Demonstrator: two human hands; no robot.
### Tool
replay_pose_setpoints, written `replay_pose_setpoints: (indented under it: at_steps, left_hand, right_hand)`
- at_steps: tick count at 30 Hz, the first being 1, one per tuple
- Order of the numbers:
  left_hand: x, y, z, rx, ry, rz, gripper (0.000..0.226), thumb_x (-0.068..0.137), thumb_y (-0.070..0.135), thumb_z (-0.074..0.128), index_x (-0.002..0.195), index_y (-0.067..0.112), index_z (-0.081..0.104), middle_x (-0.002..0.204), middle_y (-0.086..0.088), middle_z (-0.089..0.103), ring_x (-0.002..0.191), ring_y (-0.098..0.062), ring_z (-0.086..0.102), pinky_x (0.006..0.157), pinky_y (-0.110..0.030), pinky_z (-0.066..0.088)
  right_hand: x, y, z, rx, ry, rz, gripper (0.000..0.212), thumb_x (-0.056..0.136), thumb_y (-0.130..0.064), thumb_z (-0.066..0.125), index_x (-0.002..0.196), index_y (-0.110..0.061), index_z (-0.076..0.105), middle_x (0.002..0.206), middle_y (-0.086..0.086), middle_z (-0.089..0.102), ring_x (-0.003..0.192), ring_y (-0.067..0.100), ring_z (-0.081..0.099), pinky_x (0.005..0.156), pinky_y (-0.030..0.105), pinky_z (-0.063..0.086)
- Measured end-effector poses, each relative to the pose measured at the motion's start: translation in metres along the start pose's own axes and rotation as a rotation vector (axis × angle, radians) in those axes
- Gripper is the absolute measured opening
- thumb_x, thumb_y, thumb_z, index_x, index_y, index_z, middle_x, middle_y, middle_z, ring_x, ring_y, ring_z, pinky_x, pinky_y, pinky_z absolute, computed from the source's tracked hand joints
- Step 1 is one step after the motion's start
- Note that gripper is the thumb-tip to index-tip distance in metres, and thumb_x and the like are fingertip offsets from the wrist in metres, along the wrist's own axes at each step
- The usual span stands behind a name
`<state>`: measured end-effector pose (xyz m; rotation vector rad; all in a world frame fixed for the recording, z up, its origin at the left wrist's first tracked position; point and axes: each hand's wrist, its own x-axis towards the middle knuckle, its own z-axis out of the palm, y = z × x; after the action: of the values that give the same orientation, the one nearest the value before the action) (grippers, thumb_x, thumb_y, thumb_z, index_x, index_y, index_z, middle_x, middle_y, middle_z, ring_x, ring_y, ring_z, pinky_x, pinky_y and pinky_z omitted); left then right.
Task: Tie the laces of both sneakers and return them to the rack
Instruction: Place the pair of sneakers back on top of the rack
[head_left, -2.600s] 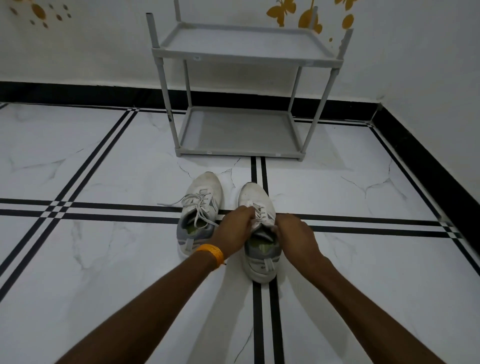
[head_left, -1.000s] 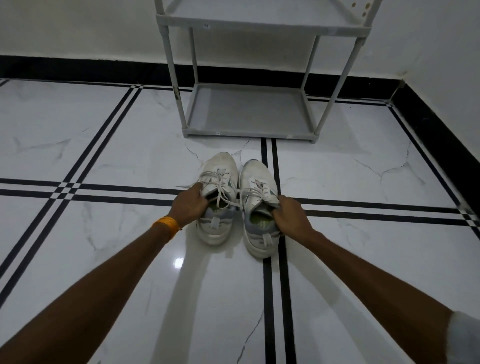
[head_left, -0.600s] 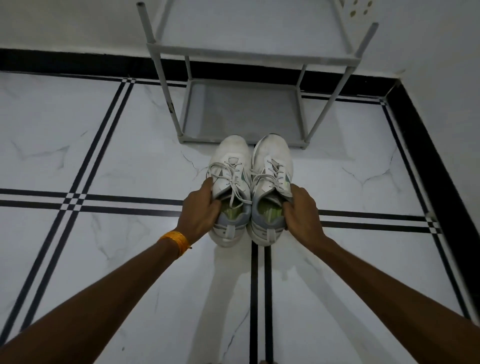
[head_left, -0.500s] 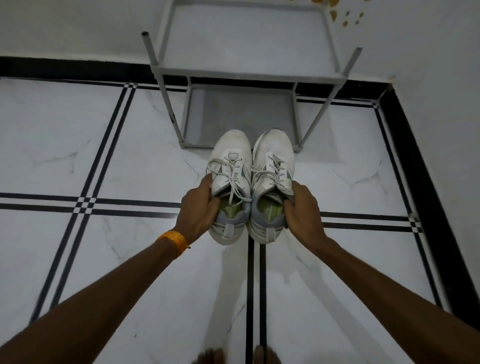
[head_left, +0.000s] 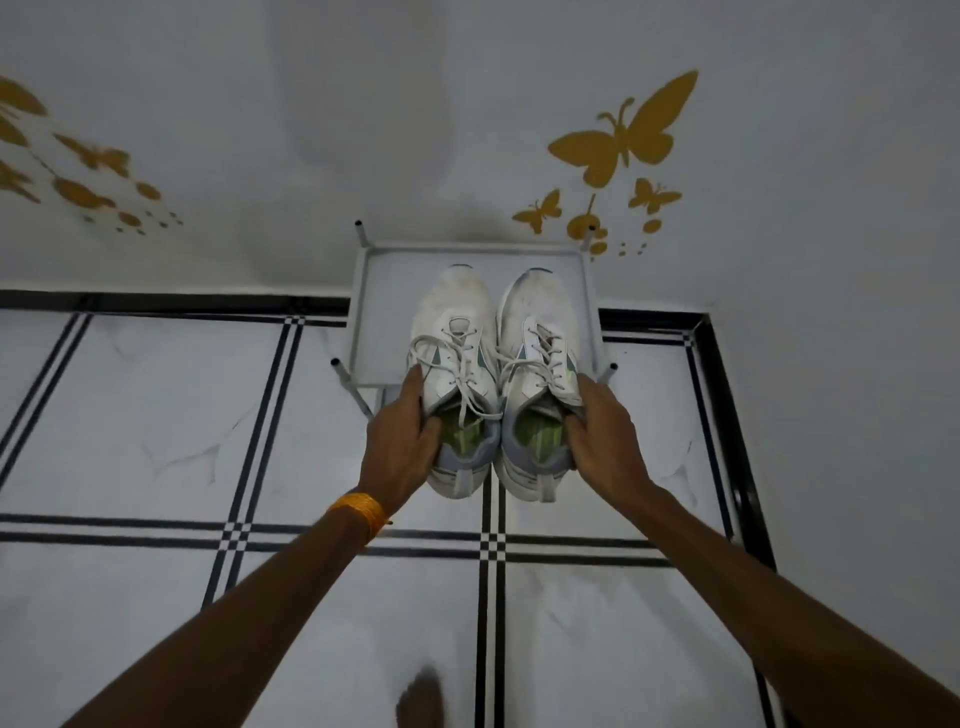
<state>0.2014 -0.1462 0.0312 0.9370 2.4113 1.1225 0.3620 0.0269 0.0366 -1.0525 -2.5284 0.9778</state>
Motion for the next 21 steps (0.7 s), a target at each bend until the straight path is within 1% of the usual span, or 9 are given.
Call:
replay_pose_setpoints:
  at_steps: [2,4,9,12,14,15,17,19,21]
  left_hand:
    - [0.037,-0.001,-0.002,0.002,-0.004,-0.008,0.063,0.089,0.016,0.044,0.149,0.021,0.027,0.107,-0.009,0.069,0.085,-0.024,0.066,0.081,-0.04,0.058]
    - [0.073,-0.015,0.002,0.012,-0.026,-0.005,0.064,0.086,0.021,0.042,0.148,0.02,0.028,0.108,-0.01,0.069,0.088,-0.028,0.067,0.082,-0.044,0.058]
    - [0.158,-0.065,0.027,0.031,-0.049,-0.034,0.067,0.084,0.023,0.042,0.149,0.018,0.029,0.109,-0.011,0.069,0.086,-0.029,0.067,0.081,-0.045,0.058]
    - [0.207,-0.101,0.052,0.005,-0.072,-0.056,0.065,0.085,0.02,0.044,0.148,0.018,0.029,0.106,-0.01,0.07,0.085,-0.028,0.067,0.081,-0.045,0.058]
    - [0.224,-0.115,0.066,-0.004,-0.079,-0.075,0.063,0.087,0.013,0.046,0.148,0.017,0.03,0.105,-0.01,0.07,0.086,-0.027,0.066,0.083,-0.044,0.057]
    - [0.233,-0.125,0.074,-0.006,-0.09,-0.093,0.063,0.088,0.011,0.047,0.149,0.017,0.029,0.108,-0.011,0.069,0.089,-0.028,0.066,0.085,-0.043,0.056]
    - [0.242,-0.142,0.088,-0.016,-0.1,-0.09,0.062,0.088,0.015,0.045,0.148,0.018,0.03,0.115,-0.011,0.068,0.097,-0.03,0.066,0.09,-0.045,0.055]
    - [0.248,-0.152,0.097,-0.012,-0.096,-0.096,0.062,0.085,0.019,0.042,0.147,0.017,0.032,0.115,-0.011,0.068,0.097,-0.031,0.066,0.089,-0.045,0.055]
    - [0.255,-0.155,0.104,0.002,-0.094,-0.083,0.064,0.085,0.017,0.042,0.147,0.015,0.031,0.114,-0.013,0.068,0.097,-0.032,0.065,0.088,-0.043,0.054]
  right_hand:
    - [0.035,-0.006,0.003,-0.002,0.004,0.014,0.039,0.094,-0.003,0.047,0.132,-0.007,0.049,0.119,0.015,0.057,0.107,0.028,0.057,0.089,0.034,0.047]
    - [0.071,-0.002,0.015,0.002,-0.012,0.04,0.039,0.094,-0.003,0.047,0.133,-0.008,0.048,0.12,0.014,0.057,0.108,0.027,0.057,0.088,0.03,0.045]
    - [0.151,0.017,0.059,-0.02,-0.065,0.074,0.041,0.093,-0.001,0.046,0.134,-0.008,0.049,0.121,0.017,0.059,0.111,0.031,0.057,0.094,0.036,0.045]
    - [0.203,0.039,0.091,-0.065,-0.083,0.092,0.042,0.095,-0.004,0.047,0.137,-0.008,0.046,0.126,0.018,0.057,0.115,0.033,0.056,0.096,0.038,0.044]
    - [0.224,0.051,0.107,-0.103,-0.115,0.088,0.042,0.096,-0.006,0.047,0.138,-0.008,0.044,0.125,0.018,0.056,0.113,0.033,0.056,0.095,0.039,0.044]
    - [0.235,0.06,0.116,-0.115,-0.126,0.099,0.042,0.096,-0.007,0.047,0.138,-0.007,0.045,0.124,0.018,0.057,0.112,0.033,0.056,0.094,0.04,0.045]
    - [0.247,0.076,0.132,-0.129,-0.146,0.103,0.041,0.095,-0.006,0.045,0.136,-0.006,0.047,0.122,0.019,0.058,0.11,0.034,0.057,0.093,0.04,0.046]
    - [0.254,0.086,0.139,-0.121,-0.135,0.095,0.041,0.094,-0.003,0.044,0.134,-0.004,0.05,0.119,0.021,0.059,0.108,0.035,0.058,0.091,0.039,0.046]
    - [0.26,0.093,0.142,-0.13,-0.111,0.085,0.039,0.093,-0.002,0.045,0.132,-0.001,0.051,0.117,0.023,0.059,0.106,0.036,0.058,0.091,0.041,0.047]
